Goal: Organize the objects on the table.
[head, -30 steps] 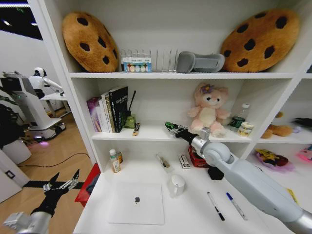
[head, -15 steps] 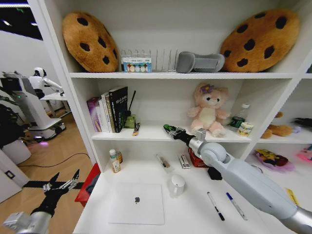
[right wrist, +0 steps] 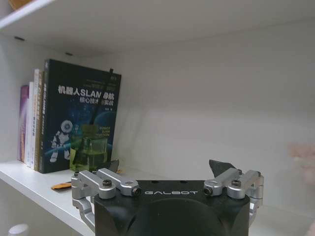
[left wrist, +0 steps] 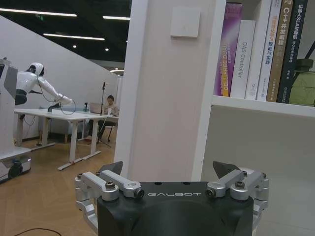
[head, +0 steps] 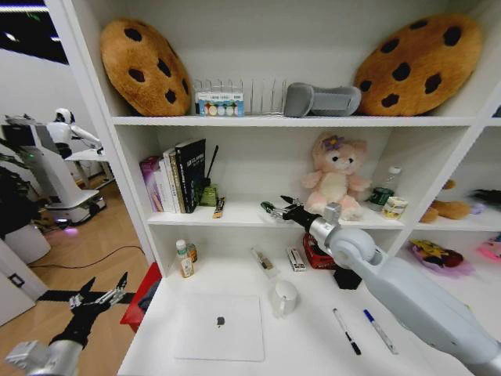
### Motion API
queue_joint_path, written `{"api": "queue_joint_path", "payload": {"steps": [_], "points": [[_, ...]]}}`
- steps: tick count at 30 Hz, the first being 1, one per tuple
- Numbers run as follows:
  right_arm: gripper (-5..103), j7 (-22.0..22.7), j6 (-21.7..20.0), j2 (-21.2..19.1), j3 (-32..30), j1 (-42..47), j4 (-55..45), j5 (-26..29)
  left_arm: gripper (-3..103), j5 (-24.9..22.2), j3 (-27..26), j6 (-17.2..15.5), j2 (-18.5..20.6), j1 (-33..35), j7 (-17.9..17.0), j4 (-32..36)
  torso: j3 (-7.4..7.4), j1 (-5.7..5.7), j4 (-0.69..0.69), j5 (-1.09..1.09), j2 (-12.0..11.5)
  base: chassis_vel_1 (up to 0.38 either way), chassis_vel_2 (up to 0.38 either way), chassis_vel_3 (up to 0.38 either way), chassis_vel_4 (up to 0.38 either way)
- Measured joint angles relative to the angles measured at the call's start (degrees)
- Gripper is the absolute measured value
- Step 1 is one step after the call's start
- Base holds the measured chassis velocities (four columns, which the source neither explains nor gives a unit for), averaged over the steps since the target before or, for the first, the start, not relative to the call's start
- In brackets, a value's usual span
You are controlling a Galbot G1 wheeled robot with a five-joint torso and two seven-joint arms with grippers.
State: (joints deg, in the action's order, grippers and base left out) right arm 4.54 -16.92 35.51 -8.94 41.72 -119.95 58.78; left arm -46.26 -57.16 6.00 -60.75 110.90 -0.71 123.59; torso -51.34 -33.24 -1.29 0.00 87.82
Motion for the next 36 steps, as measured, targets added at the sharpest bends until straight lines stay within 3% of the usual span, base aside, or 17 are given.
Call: {"api": "queue_joint_path", "payload": {"steps": [1, 3, 4, 9, 12, 13, 15, 16, 18, 19, 22, 23, 27, 30, 36], "points": [[99, 0.0, 0.0, 0.0, 0.0, 0.0, 0.0, 0.0, 100, 0.0, 0.0, 0.0, 0.0, 0.0, 0.0, 0.0, 0.0, 0.0, 0.0, 0.0, 0.0, 0.0, 0.0, 0.0, 0.0], [100, -0.11, -0.14, -1.43, -10.6, 10.97, -6.43, -0.69, 100, 0.0, 0.0, 0.0, 0.0, 0.0, 0.01, 0.0, 0.0, 0.01, -0.02, 0.01, 0.0, 0.0, 0.0, 0.0, 0.0], [100, -0.11, -0.14, -1.43, -10.6, 10.97, -6.43, -0.69, 100, 0.0, 0.0, 0.0, 0.0, 0.0, 0.01, 0.0, 0.0, 0.01, -0.02, 0.01, 0.0, 0.0, 0.0, 0.0, 0.0], [100, -2.09, 0.51, 2.53, -34.7, 35.9, -16.43, -6.29, 100, 0.0, 0.0, 0.0, 0.0, 0.0, 0.0, 0.0, 0.01, 0.01, -0.02, 0.0, 0.0, 0.0, 0.0, 0.0, 0.0], [100, -2.35, 1.24, 4.21, -38.05, 40.22, -18.23, -7.97, 100, 0.0, 0.0, 0.0, 0.0, 0.0, 0.0, 0.0, 0.01, 0.01, -0.03, 0.0, 0.0, 0.0, 0.0, 0.0, 0.0], [100, -2.65, 2.39, 6.5, -40.55, 44.37, -19.98, -10.56, 100, 0.0, 0.0, 0.0, 0.0, 0.0, 0.0, 0.0, 0.01, 0.01, -0.03, 0.0, 0.01, 0.0, 0.0, 0.0, 0.0], [100, -2.75, 3.38, 10.52, -42.33, 49.61, -22.09, -14.06, 100, 0.0, 0.0, 0.0, 0.0, 0.01, 0.0, 0.0, 0.0, 0.02, -0.01, 0.0, 0.0, 0.0, 0.0, 0.0, 0.0], [100, -2.75, 3.38, 10.52, -42.33, 49.61, -22.09, -14.06, 100, 0.0, 0.0, 0.0, 0.0, 0.01, 0.0, 0.0, 0.0, 0.02, -0.01, 0.0, 0.0, 0.0, 0.0, 0.0, 0.0], [100, -2.72, 4.32, 16.23, -43.06, 54.57, -23.28, -19.43, 100, 0.0, -0.01, 0.0, 0.0, 0.0, 0.0, 0.0, 0.0, 0.01, -0.01, -0.01, 0.0, 0.0, 0.0, 0.0, 0.0], [100, -2.72, 4.32, 16.23, -43.06, 54.57, -23.28, -19.43, 100, 0.0, -0.01, 0.0, 0.0, 0.0, 0.0, 0.0, 0.0, 0.01, -0.01, -0.01, 0.0, 0.0, 0.0, 0.0, 0.0], [100, -2.02, 6.62, 26.61, -42.92, 60.34, -22.39, -25.78, 100, 0.0, 0.0, 0.0, 0.01, 0.0, 0.0, 0.0, 0.0, 0.01, -0.02, 0.0, 0.0, 0.0, 0.0, 0.0, 0.0], [100, -2.02, 6.62, 26.61, -42.92, 60.34, -22.39, -25.78, 100, 0.0, 0.0, 0.0, 0.01, 0.0, 0.0, 0.0, 0.0, 0.01, -0.02, 0.0, 0.0, 0.0, 0.0, 0.0, 0.0], [100, -1.75, 9.85, 33.92, -43.45, 64.24, -19.71, -28.86, 100, 0.0, -0.01, 0.0, 0.0, 0.0, 0.0, 0.0, 0.0, 0.01, -0.02, -0.02, 0.0, 0.0, 0.0, 0.0, 0.0], [100, -1.42, 11.07, 35.86, -44.22, 65.18, -17.56, -28.93, 100, 0.0, 0.0, 0.0, 0.0, 0.0, 0.0, 0.0, 0.0, 0.01, -0.01, 0.0, 0.0, 0.0, 0.0, 0.0, 0.0], [100, -0.91, 11.56, 36.0, -44.94, 66.07, -14.01, -27.47, 100, 0.0, 0.0, 0.0, 0.0, 0.0, 0.0, 0.0, -0.01, 0.0, -0.01, 0.01, -0.01, 0.0, 0.0, 0.0, 0.0]]}}
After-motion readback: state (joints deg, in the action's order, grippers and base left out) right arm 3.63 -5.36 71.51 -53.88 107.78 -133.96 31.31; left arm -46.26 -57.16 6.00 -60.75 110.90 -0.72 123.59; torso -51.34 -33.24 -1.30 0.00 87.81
